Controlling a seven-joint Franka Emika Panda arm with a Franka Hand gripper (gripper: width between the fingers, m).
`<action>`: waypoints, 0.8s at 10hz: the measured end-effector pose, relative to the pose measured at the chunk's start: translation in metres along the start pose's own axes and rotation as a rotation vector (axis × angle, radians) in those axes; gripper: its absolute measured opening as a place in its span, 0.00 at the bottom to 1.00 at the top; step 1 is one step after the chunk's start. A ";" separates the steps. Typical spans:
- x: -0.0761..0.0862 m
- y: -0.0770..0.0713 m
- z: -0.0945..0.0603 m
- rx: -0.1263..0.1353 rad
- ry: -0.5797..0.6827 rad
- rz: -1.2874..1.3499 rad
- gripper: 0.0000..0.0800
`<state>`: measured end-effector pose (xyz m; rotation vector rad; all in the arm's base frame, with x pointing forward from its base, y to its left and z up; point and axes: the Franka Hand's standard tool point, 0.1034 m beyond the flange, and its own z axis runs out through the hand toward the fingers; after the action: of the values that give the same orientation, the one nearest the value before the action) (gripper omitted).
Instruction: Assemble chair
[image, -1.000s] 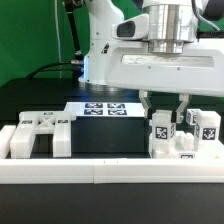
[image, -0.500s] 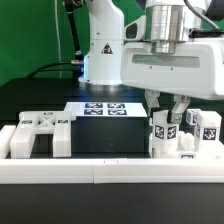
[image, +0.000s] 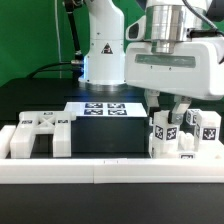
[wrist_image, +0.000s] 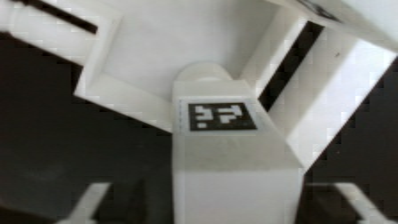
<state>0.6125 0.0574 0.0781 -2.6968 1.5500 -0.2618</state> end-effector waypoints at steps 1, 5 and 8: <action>-0.001 -0.001 0.000 -0.001 0.001 -0.064 0.69; -0.002 -0.001 0.000 0.000 0.003 -0.468 0.81; -0.002 -0.002 0.000 0.002 0.007 -0.705 0.81</action>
Offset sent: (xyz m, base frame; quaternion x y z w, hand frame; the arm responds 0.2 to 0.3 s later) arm 0.0007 0.0060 0.0023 0.0070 -0.0053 -0.2479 0.9687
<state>0.6132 0.0596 0.0783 -3.1248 0.5343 -0.2724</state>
